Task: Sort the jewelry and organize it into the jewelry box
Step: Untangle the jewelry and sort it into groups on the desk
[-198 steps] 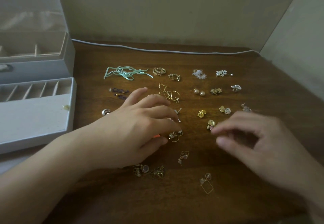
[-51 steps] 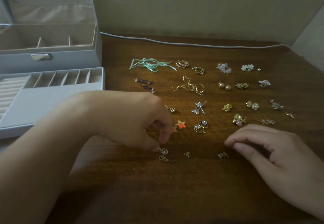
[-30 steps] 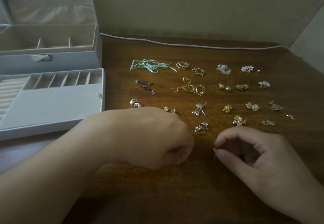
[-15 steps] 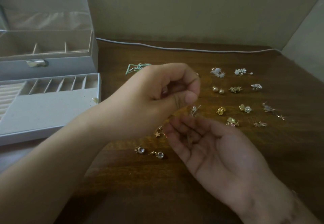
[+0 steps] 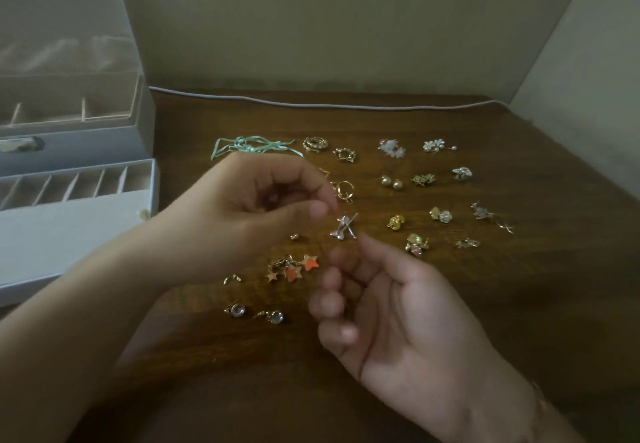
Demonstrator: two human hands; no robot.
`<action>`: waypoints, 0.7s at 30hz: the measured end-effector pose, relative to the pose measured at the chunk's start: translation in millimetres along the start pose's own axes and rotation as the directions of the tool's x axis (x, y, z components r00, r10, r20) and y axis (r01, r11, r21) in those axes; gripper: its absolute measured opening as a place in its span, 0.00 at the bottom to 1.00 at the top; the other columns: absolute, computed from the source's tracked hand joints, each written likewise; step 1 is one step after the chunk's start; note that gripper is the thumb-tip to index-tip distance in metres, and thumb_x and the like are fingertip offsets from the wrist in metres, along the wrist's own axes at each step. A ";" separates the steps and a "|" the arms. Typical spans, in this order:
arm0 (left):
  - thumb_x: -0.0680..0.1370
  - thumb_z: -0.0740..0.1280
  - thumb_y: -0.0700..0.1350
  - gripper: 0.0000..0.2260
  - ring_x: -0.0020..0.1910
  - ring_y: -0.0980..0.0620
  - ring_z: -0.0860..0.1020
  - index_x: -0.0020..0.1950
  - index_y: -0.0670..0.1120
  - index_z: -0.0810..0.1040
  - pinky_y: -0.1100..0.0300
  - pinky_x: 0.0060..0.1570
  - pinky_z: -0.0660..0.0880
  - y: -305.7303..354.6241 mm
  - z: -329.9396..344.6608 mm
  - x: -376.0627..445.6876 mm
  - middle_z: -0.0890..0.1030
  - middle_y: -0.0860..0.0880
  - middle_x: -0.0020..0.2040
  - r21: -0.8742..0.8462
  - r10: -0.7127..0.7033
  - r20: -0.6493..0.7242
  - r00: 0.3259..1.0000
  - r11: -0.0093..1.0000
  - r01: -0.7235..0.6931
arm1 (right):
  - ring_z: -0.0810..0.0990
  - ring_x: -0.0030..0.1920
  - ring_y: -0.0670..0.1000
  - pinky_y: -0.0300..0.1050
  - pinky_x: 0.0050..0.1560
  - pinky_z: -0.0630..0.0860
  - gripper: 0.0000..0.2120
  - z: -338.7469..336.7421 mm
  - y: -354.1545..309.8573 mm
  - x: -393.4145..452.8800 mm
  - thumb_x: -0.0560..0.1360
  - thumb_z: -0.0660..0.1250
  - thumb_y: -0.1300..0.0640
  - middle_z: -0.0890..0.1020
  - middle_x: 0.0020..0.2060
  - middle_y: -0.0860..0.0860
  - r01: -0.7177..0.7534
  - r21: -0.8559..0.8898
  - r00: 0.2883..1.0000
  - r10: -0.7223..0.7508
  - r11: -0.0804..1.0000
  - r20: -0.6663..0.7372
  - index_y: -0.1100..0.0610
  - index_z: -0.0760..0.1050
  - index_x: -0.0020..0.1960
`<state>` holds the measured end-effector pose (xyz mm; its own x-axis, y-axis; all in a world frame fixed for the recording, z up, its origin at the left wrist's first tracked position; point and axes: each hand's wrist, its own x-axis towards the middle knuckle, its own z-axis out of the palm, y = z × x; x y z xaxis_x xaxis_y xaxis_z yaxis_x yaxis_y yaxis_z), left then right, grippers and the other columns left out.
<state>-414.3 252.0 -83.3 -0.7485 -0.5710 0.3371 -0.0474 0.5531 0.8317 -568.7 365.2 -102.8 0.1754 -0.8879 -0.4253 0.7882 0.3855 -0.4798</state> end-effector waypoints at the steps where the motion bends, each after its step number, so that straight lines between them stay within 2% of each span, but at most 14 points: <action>1: 0.74 0.69 0.53 0.08 0.33 0.57 0.74 0.48 0.50 0.83 0.69 0.35 0.70 -1.3 -0.1 0.4 0.79 0.50 0.35 0.024 -0.001 -0.028 1.000 1.000 0.001 | 0.71 0.22 0.48 0.36 0.20 0.64 0.16 -5.1 -4.5 -6.2 0.75 0.62 0.50 0.76 0.30 0.55 -0.042 -0.097 0.999 0.044 0.994 0.026 0.60 0.79 0.36; 2: 0.73 0.68 0.54 0.09 0.31 0.57 0.72 0.48 0.52 0.83 0.68 0.32 0.68 -2.2 -1.0 0.0 0.77 0.47 0.33 0.054 -0.004 -0.044 0.999 0.999 0.006 | 0.67 0.20 0.46 0.35 0.19 0.61 0.15 -10.9 -9.6 -12.9 0.75 0.63 0.49 0.74 0.29 0.54 -0.073 -0.227 0.995 0.088 0.971 0.056 0.59 0.77 0.36; 4: 0.73 0.68 0.57 0.10 0.29 0.50 0.71 0.49 0.55 0.82 0.64 0.29 0.68 -3.5 -1.6 -0.1 0.76 0.44 0.33 0.132 -0.002 -0.047 0.999 0.991 0.008 | 0.64 0.20 0.44 0.35 0.21 0.56 0.15 -23.9 -24.3 -26.7 0.75 0.66 0.47 0.73 0.26 0.51 -0.036 -0.526 0.993 0.088 0.850 0.074 0.56 0.75 0.34; 6: 0.73 0.67 0.59 0.10 0.29 0.50 0.71 0.49 0.58 0.82 0.63 0.29 0.69 -3.4 -0.9 -0.8 0.75 0.47 0.32 0.186 0.007 -0.047 0.999 0.983 0.002 | 0.66 0.23 0.45 0.34 0.23 0.57 0.17 -39.8 -46.8 -37.5 0.72 0.70 0.44 0.71 0.25 0.50 0.090 -0.733 0.994 -0.110 0.674 0.021 0.54 0.74 0.32; 7: 0.72 0.67 0.60 0.10 0.28 0.52 0.71 0.48 0.59 0.82 0.63 0.29 0.69 -3.6 -0.1 -1.3 0.75 0.49 0.31 0.211 0.011 -0.052 0.999 0.978 0.001 | 0.67 0.24 0.45 0.34 0.24 0.61 0.18 -48.0 -59.1 -40.2 0.71 0.70 0.43 0.71 0.24 0.50 0.162 -0.822 0.961 -0.275 0.546 0.007 0.54 0.74 0.30; 8: 0.72 0.66 0.61 0.10 0.28 0.53 0.72 0.48 0.60 0.81 0.62 0.29 0.70 -4.1 0.8 -1.6 0.75 0.49 0.31 0.242 0.013 -0.061 0.998 0.970 0.002 | 0.68 0.25 0.46 0.34 0.25 0.64 0.19 -58.9 -72.0 -41.0 0.72 0.70 0.42 0.71 0.24 0.50 0.209 -0.904 0.895 -0.446 0.374 0.022 0.54 0.74 0.29; 10: 0.71 0.66 0.63 0.10 0.29 0.51 0.73 0.47 0.62 0.81 0.59 0.31 0.72 -6.0 3.9 -1.6 0.76 0.48 0.32 0.296 0.016 -0.080 0.997 0.955 0.009 | 0.70 0.27 0.46 0.36 0.29 0.67 0.17 -85.2 -99.9 -38.9 0.72 0.70 0.45 0.73 0.24 0.49 0.173 -0.985 0.703 -0.701 0.003 0.121 0.53 0.75 0.30; 11: 0.71 0.66 0.63 0.10 0.29 0.50 0.73 0.47 0.62 0.81 0.58 0.31 0.71 -7.3 5.2 -1.2 0.75 0.48 0.32 0.312 0.019 -0.083 0.996 0.950 0.008 | 0.71 0.27 0.45 0.35 0.30 0.68 0.13 -96.1 -114.5 -37.3 0.72 0.71 0.49 0.75 0.25 0.48 0.125 -0.986 0.638 -0.752 -0.113 0.167 0.51 0.76 0.32; 12: 0.71 0.66 0.63 0.10 0.29 0.50 0.72 0.47 0.62 0.81 0.58 0.31 0.71 -8.9 6.0 -1.1 0.74 0.48 0.31 0.319 0.019 -0.083 0.996 0.948 0.009 | 0.71 0.28 0.43 0.33 0.31 0.68 0.09 -105.1 -126.7 -35.8 0.71 0.73 0.55 0.77 0.28 0.46 0.071 -0.978 0.622 -0.758 -0.197 0.198 0.49 0.77 0.34; 13: 0.71 0.66 0.63 0.11 0.29 0.50 0.72 0.47 0.62 0.81 0.58 0.31 0.71 -10.5 6.4 -1.0 0.74 0.49 0.31 0.323 0.017 -0.080 0.997 0.946 0.010 | 0.73 0.30 0.43 0.30 0.32 0.69 0.11 -111.3 -135.3 -34.0 0.70 0.74 0.61 0.78 0.31 0.44 0.009 -0.960 0.643 -0.734 -0.279 0.219 0.46 0.78 0.37; 15: 0.70 0.66 0.64 0.12 0.30 0.52 0.72 0.48 0.61 0.81 0.61 0.31 0.69 -13.3 5.6 -1.1 0.73 0.50 0.31 0.343 0.007 -0.081 0.997 0.939 0.021 | 0.75 0.37 0.41 0.27 0.37 0.70 0.20 -121.4 -144.5 -33.0 0.69 0.70 0.71 0.77 0.38 0.43 -0.063 -0.921 0.704 -0.671 -0.385 0.233 0.44 0.78 0.44; 16: 0.70 0.66 0.64 0.12 0.30 0.53 0.72 0.48 0.61 0.81 0.63 0.31 0.68 -14.5 5.2 -1.1 0.73 0.51 0.32 0.365 0.005 -0.083 0.997 0.931 0.025 | 0.76 0.40 0.40 0.26 0.39 0.70 0.22 -124.8 -146.3 -32.5 0.69 0.69 0.73 0.77 0.40 0.43 -0.060 -0.905 0.708 -0.657 -0.421 0.259 0.44 0.78 0.44; 18: 0.70 0.66 0.63 0.10 0.32 0.54 0.73 0.47 0.62 0.80 0.67 0.31 0.68 -16.0 4.8 -1.1 0.74 0.53 0.34 0.414 0.014 -0.071 0.997 0.910 0.017 | 0.76 0.44 0.40 0.25 0.42 0.69 0.23 -129.7 -145.9 -30.2 0.69 0.68 0.74 0.78 0.42 0.42 -0.034 -0.880 0.686 -0.651 -0.474 0.324 0.44 0.77 0.43; 21: 0.71 0.65 0.63 0.09 0.34 0.53 0.74 0.48 0.64 0.79 0.66 0.32 0.68 -17.7 4.3 -0.5 0.74 0.53 0.36 0.470 0.021 -0.031 0.999 0.882 -0.004 | 0.78 0.47 0.40 0.24 0.45 0.69 0.23 -135.6 -143.8 -26.1 0.70 0.68 0.72 0.79 0.45 0.41 -0.017 -0.875 0.649 -0.671 -0.484 0.359 0.42 0.76 0.42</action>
<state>-415.9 245.1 -100.0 -0.7288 -0.5774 0.3680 -0.3497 0.7760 0.5249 -766.6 367.0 -126.8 -0.2033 -0.9249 0.3212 -0.9007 0.0480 -0.4318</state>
